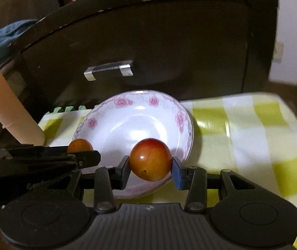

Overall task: Organize fruits
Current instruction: 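Carry both held fruits with both tools over the white floral bowl, then open both tools to drop the fruits into the white bowl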

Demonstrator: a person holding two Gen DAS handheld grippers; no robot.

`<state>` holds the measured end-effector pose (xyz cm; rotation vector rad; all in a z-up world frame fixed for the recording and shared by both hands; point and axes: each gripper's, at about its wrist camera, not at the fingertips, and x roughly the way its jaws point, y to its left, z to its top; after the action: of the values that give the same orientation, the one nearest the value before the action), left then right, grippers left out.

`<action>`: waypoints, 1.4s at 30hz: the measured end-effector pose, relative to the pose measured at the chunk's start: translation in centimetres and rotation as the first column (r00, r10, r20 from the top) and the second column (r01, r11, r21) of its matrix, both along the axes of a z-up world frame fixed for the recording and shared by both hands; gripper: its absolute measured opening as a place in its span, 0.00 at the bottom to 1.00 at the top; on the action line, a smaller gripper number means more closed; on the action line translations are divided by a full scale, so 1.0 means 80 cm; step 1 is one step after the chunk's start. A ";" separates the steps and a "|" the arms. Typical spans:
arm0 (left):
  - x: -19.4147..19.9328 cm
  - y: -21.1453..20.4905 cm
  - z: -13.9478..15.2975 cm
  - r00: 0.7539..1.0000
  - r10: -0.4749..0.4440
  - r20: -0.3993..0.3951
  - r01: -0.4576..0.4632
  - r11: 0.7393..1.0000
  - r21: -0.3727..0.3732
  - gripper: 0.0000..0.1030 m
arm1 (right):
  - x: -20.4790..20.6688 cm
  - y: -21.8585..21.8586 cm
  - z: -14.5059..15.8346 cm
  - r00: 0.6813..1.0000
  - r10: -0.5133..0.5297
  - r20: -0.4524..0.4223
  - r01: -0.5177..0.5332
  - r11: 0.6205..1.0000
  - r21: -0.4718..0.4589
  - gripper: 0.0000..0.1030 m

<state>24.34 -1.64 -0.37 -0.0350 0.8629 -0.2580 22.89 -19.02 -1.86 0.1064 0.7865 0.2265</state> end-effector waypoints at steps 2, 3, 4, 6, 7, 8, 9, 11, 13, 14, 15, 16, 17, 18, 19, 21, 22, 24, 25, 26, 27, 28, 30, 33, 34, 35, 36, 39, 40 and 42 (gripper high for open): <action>0.003 -0.001 -0.002 1.000 0.006 -0.001 -0.006 1.000 0.016 0.39 | 0.005 0.003 -0.002 1.000 0.014 0.003 -0.014 1.000 -0.012 0.39; 0.003 -0.001 -0.003 1.000 0.009 0.003 -0.010 1.000 0.026 0.39 | 0.008 0.004 -0.004 1.000 0.020 -0.001 -0.020 1.000 -0.012 0.39; 0.004 0.000 -0.004 1.000 0.012 0.006 -0.012 0.999 0.030 0.39 | 0.010 0.005 -0.006 1.000 0.026 -0.007 -0.026 1.000 -0.011 0.39; 0.005 0.000 -0.004 1.000 0.014 0.005 -0.015 1.000 0.027 0.40 | 0.013 0.005 -0.008 0.999 0.031 -0.015 -0.031 1.000 0.001 0.40; 0.006 0.000 -0.004 1.000 0.017 0.002 -0.017 1.000 0.024 0.40 | 0.014 0.004 -0.009 0.999 0.030 -0.016 -0.029 1.000 0.006 0.40; 0.006 -0.001 -0.004 1.000 0.019 0.002 -0.019 0.999 0.025 0.40 | 0.013 0.004 -0.008 1.000 0.028 -0.013 -0.028 1.000 0.005 0.40; 0.006 -0.002 -0.005 1.000 0.019 0.003 -0.019 0.999 0.030 0.40 | 0.013 0.004 -0.008 1.000 0.027 -0.008 -0.027 1.000 0.000 0.40; 0.005 -0.003 -0.004 1.000 0.023 0.004 -0.023 0.999 0.036 0.41 | 0.012 0.006 -0.007 0.999 0.032 -0.005 -0.032 0.999 -0.016 0.40; 0.005 -0.003 -0.002 1.000 0.028 0.004 -0.028 0.999 0.039 0.41 | 0.013 0.006 -0.005 0.999 0.035 -0.005 -0.035 0.999 -0.025 0.40; 0.005 -0.003 -0.001 0.999 0.033 0.007 -0.033 0.999 0.040 0.43 | 0.012 0.006 -0.005 0.999 0.036 -0.004 -0.036 0.999 -0.028 0.40; 0.005 -0.002 0.000 0.999 0.038 0.010 -0.038 0.998 0.042 0.44 | 0.013 0.007 -0.004 0.999 0.036 0.002 -0.036 0.999 -0.032 0.40; 0.005 -0.001 0.000 0.999 0.043 0.011 -0.043 0.998 0.041 0.45 | 0.013 0.007 -0.002 0.999 0.038 0.010 -0.038 0.999 -0.036 0.41; 0.005 0.000 0.000 0.999 0.047 0.011 -0.048 0.998 0.041 0.48 | 0.014 0.008 -0.001 0.999 0.043 0.011 -0.042 0.998 -0.038 0.41; 0.005 0.002 0.001 0.999 0.053 0.013 -0.053 0.998 0.039 0.50 | 0.014 0.008 0.000 0.999 0.045 0.010 -0.045 0.998 -0.038 0.41; 0.006 0.004 0.001 0.998 0.058 0.013 -0.059 0.998 0.035 0.54 | 0.014 0.008 0.002 0.999 0.044 0.013 -0.044 0.998 -0.041 0.41; 0.006 0.007 0.003 0.998 0.062 0.011 -0.062 0.998 0.021 0.56 | 0.013 0.007 0.005 0.999 0.040 0.021 -0.039 0.998 -0.044 0.42; 0.004 0.008 0.004 0.998 0.062 0.012 -0.063 0.998 0.018 0.57 | 0.012 0.006 0.006 0.999 0.036 0.025 -0.035 0.999 -0.042 0.42; 0.001 0.005 0.008 0.998 0.059 0.022 -0.060 0.998 0.025 0.57 | 0.010 0.005 0.009 0.999 0.030 0.027 -0.029 0.999 -0.038 0.43; -0.002 0.004 0.011 0.998 0.056 0.030 -0.057 0.998 0.030 0.57 | 0.008 0.004 0.011 0.999 0.028 0.029 -0.027 0.999 -0.039 0.43; -0.005 0.002 0.014 0.998 0.053 0.036 -0.054 0.998 0.033 0.58 | 0.006 0.003 0.013 0.999 0.025 0.031 -0.024 0.999 -0.039 0.43; -0.008 0.001 0.016 0.998 0.050 0.040 -0.051 0.998 0.033 0.58 | 0.003 0.002 0.015 0.999 0.022 0.033 -0.020 0.999 -0.039 0.43; -0.011 0.001 0.018 0.998 0.047 0.042 -0.048 0.998 0.033 0.59 | -0.001 0.000 0.018 0.999 0.018 0.035 -0.017 0.999 -0.038 0.43; -0.019 0.001 0.024 0.998 0.043 0.046 -0.045 0.999 0.031 0.60 | -0.009 -0.003 0.023 0.999 0.012 0.036 -0.011 0.999 -0.036 0.43; -0.033 0.000 0.031 0.998 0.045 0.053 -0.046 0.999 0.024 0.62 | -0.023 -0.005 0.033 0.999 0.011 0.044 -0.010 0.999 -0.038 0.43; -0.038 0.001 0.033 0.998 0.045 0.054 -0.046 0.999 0.021 0.62 | -0.028 -0.005 0.036 0.999 0.012 0.045 -0.010 0.999 -0.040 0.43; -0.042 0.002 0.035 0.997 0.046 0.054 -0.047 0.999 0.019 0.62 | -0.033 -0.005 0.039 0.999 0.013 0.046 -0.011 0.999 -0.043 0.43; -0.047 0.002 0.038 0.997 0.047 0.055 -0.048 0.999 0.016 0.62 | -0.037 -0.004 0.041 0.999 0.014 0.043 -0.012 0.999 -0.046 0.43; -0.061 0.005 0.045 0.997 0.044 0.063 -0.046 0.999 0.020 0.63 | -0.054 -0.001 0.049 0.999 0.016 0.048 -0.013 0.999 -0.049 0.43; -0.067 0.007 0.047 0.997 0.043 0.066 -0.045 0.999 0.022 0.63 | -0.059 0.000 0.051 0.999 0.019 0.048 -0.016 0.999 -0.048 0.43; -0.075 0.009 0.051 0.997 0.043 0.070 -0.044 0.999 0.022 0.63 | -0.070 0.003 0.055 0.998 0.020 0.051 -0.017 0.999 -0.050 0.43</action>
<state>18.32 -0.89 3.68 -0.0226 0.7954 -0.2071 17.27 -18.76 2.56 0.0460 0.7415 0.2264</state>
